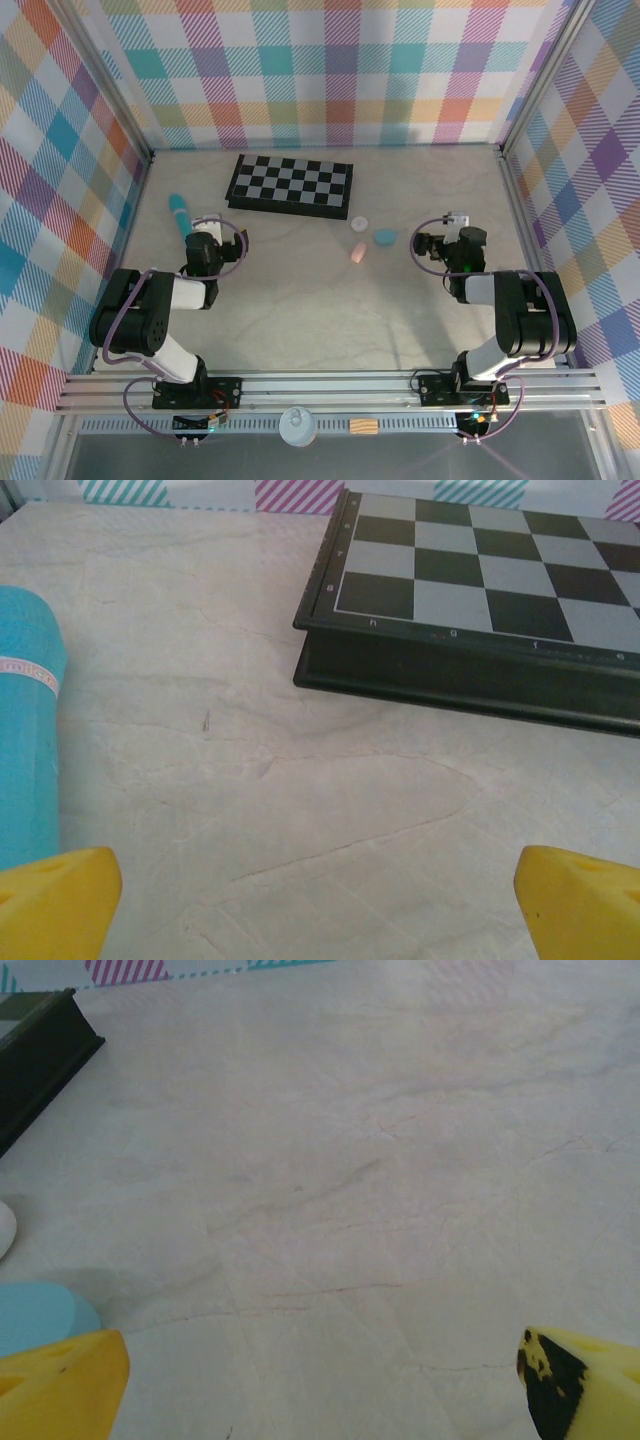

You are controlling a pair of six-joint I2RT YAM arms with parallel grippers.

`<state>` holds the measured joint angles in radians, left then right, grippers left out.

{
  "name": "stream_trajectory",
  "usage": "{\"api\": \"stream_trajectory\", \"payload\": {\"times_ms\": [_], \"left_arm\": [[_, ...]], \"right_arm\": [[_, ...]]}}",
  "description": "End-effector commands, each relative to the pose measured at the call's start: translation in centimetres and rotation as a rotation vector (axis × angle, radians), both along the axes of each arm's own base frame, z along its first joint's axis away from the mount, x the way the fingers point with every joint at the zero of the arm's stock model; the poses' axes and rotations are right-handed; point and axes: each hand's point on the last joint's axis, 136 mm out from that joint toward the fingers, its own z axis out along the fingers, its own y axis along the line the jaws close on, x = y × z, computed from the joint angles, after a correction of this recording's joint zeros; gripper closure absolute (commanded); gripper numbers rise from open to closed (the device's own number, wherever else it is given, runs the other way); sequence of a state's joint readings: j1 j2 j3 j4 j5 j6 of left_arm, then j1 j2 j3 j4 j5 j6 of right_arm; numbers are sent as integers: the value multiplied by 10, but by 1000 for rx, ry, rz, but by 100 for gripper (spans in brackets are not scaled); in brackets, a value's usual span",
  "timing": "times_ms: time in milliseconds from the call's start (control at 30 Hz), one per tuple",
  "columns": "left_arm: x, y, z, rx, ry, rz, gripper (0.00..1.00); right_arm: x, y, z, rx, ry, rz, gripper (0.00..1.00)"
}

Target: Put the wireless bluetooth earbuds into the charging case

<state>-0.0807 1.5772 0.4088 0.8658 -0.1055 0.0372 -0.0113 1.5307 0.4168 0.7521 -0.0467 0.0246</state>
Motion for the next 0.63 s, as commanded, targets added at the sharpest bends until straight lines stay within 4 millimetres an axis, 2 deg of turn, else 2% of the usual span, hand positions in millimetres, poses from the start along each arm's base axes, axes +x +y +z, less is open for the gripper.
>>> {"api": "stream_trajectory", "payload": {"times_ms": [0,600], "left_arm": [[1,4,-1,-3,9,15,0],[1,4,-1,-3,10,16,0]], "right_arm": [[7,1,13,4,-56,17,1],[5,1,13,4,-61,17,1]]}}
